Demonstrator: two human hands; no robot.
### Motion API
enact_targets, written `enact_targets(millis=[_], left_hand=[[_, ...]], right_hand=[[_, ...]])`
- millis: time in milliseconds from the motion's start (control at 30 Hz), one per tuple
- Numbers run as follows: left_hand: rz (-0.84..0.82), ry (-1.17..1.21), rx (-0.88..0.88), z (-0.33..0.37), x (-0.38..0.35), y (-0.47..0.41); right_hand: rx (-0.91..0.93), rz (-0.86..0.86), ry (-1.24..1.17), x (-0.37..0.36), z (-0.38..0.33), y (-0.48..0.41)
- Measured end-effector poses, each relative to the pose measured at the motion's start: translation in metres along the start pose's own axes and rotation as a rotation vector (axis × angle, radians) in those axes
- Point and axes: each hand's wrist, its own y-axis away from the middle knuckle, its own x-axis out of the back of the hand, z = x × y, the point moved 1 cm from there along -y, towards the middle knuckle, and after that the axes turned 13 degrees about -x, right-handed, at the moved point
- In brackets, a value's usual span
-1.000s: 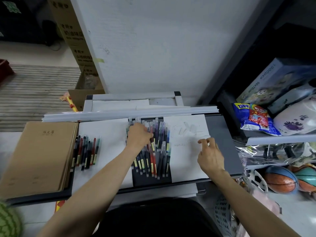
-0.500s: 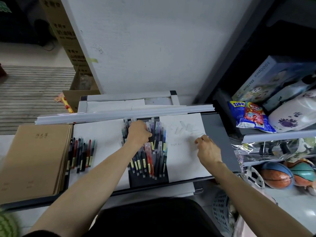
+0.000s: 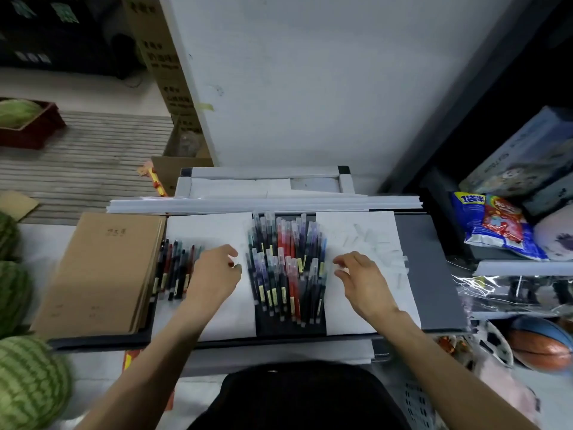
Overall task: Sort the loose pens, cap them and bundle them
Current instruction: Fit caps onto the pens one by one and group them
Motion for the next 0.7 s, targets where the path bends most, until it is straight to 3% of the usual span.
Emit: enact_targets(millis=[333, 567, 700], left_hand=[[0.083, -0.252, 0.081, -0.047, 0.024, 0.027], [0.090, -0.283, 0.112, -0.059, 0.013, 0.014], [0.077, -0.336, 0.127, -0.054, 0.014, 0.013]], right_hand=[[0.039, -0.177, -0.195, -0.005, -0.052, 0.022], [-0.086, -0.221, -0.367, 0.000, -0.063, 0.038], [-0.235, -0.282, -0.626, 0.005, -0.066, 0.048]])
